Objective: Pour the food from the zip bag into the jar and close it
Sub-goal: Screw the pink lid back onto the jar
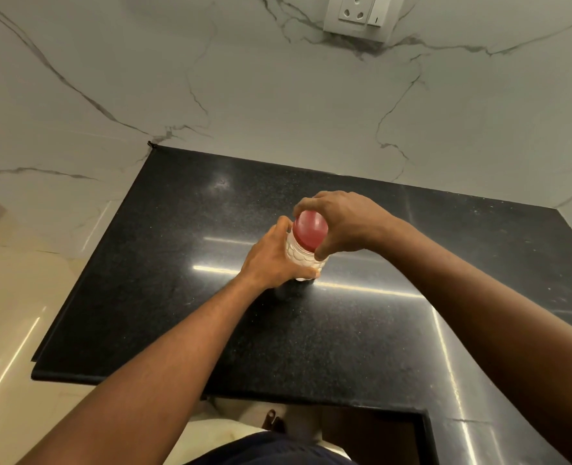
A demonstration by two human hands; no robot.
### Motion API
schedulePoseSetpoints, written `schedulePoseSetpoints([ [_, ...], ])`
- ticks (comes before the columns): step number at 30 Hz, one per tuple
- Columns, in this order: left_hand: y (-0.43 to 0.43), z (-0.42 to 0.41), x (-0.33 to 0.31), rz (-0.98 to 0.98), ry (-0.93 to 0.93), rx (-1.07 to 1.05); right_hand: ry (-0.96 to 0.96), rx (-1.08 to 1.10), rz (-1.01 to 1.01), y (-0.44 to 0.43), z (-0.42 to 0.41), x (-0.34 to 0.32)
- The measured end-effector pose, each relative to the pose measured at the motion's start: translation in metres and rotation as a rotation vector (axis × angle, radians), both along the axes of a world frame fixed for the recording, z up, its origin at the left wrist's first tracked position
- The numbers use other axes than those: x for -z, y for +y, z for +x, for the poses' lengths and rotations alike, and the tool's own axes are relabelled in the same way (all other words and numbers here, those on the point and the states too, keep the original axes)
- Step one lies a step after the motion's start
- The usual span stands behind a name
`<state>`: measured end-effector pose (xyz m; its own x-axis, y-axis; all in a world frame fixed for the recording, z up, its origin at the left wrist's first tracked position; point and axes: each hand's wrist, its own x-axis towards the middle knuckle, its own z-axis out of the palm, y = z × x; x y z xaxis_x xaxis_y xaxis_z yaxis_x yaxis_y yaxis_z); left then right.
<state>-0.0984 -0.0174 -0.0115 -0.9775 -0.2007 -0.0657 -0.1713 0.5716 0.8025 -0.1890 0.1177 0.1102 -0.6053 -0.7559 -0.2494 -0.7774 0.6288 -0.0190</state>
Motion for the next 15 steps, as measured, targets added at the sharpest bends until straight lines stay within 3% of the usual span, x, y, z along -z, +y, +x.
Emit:
schedulePoseSetpoints([
  [7, 0.001, 0.000, -0.002, -0.028, -0.032, -0.005, 0.073, -0.041, 0.058, -0.009, 0.000, 0.013],
  [11, 0.003, 0.003, -0.003, -0.023, -0.025, -0.019, 0.136, 0.214, -0.032, -0.014, 0.001, 0.021],
  [15, 0.005, 0.006, -0.004, -0.039, -0.029, -0.033, 0.290, 0.376, 0.029, -0.011, 0.000, 0.020],
])
